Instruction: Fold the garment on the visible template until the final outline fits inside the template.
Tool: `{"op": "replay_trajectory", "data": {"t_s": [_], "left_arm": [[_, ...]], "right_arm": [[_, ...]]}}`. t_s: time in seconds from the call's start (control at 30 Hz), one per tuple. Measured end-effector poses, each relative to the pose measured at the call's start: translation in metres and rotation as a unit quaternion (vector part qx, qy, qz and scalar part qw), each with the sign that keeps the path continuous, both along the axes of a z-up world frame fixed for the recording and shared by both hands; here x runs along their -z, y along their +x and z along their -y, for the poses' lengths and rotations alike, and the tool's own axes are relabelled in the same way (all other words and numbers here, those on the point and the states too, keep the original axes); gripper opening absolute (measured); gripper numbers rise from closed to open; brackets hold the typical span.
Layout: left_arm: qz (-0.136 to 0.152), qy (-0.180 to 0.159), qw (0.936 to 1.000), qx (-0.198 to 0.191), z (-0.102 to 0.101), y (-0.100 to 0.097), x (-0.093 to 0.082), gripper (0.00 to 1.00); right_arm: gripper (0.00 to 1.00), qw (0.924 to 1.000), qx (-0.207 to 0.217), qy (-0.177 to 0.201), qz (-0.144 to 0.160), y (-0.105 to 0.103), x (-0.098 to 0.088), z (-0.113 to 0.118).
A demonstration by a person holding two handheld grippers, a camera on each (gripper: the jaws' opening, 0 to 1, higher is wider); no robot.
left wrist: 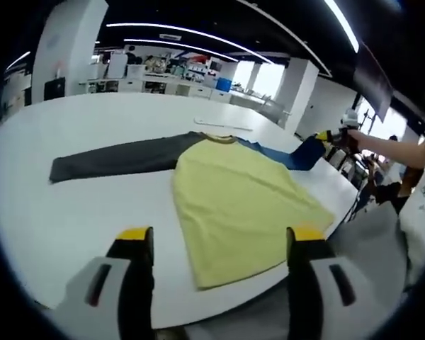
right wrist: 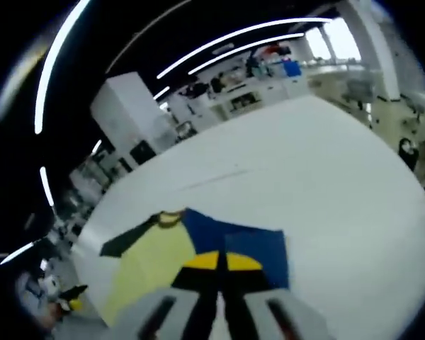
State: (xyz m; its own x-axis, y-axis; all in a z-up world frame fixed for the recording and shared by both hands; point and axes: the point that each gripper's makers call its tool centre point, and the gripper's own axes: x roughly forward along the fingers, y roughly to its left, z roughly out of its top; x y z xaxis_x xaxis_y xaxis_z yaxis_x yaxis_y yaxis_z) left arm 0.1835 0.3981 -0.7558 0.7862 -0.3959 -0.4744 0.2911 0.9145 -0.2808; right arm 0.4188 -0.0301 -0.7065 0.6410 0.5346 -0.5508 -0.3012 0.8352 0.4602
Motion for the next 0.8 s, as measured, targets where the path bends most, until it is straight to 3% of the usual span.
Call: {"op": "replay_trajectory", "data": {"t_s": [0.17, 0.27, 0.67, 0.8], "left_arm": [[0.011, -0.006, 0.9999, 0.007, -0.002, 0.000, -0.006, 0.76], [0.014, 0.018, 0.9994, 0.025, -0.004, -0.001, -0.004, 0.78], [0.015, 0.047, 0.9971, 0.058, -0.006, -0.002, 0.001, 0.97], [0.013, 0.052, 0.9965, 0.065, -0.008, -0.002, 0.004, 0.99]], "right_arm": [[0.00, 0.9993, -0.032, 0.020, 0.001, -0.001, -0.016, -0.046], [0.00, 0.9975, -0.045, 0.055, 0.004, 0.003, -0.031, -0.078], [0.00, 0.9907, -0.116, 0.071, 0.013, 0.012, -0.061, -0.172], [0.00, 0.9872, -0.138, 0.079, 0.013, 0.015, -0.066, -0.197]]}}
